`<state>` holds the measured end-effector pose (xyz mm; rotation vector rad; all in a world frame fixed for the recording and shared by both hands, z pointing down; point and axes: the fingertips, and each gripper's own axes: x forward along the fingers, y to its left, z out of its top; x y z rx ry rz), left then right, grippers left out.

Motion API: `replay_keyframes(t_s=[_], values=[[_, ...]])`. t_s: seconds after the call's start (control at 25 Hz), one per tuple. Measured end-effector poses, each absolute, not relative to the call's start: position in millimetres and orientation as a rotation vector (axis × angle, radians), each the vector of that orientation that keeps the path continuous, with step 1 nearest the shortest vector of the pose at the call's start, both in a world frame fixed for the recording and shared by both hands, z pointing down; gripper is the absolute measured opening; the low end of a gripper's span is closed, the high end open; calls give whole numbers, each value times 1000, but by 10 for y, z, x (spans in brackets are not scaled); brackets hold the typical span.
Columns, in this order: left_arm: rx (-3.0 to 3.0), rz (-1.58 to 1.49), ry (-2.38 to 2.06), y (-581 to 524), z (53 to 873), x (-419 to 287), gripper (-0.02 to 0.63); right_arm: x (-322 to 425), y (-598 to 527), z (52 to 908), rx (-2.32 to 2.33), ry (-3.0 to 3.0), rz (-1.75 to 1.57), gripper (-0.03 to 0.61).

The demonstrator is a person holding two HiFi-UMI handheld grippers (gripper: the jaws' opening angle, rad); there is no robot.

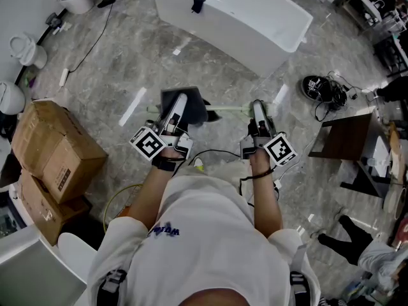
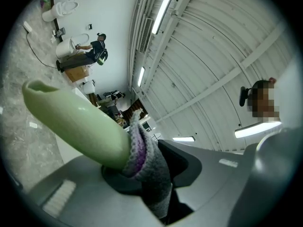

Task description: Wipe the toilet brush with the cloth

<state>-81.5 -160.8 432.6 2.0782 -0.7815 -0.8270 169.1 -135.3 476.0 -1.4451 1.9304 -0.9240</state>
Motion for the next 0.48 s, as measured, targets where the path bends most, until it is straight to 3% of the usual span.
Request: replay_keyframes(t_s=[0.48], values=[[2039, -859, -789, -1649, 4374, -946, 106, 1672, -1388, 4729, -1450, 1964, -907, 170]])
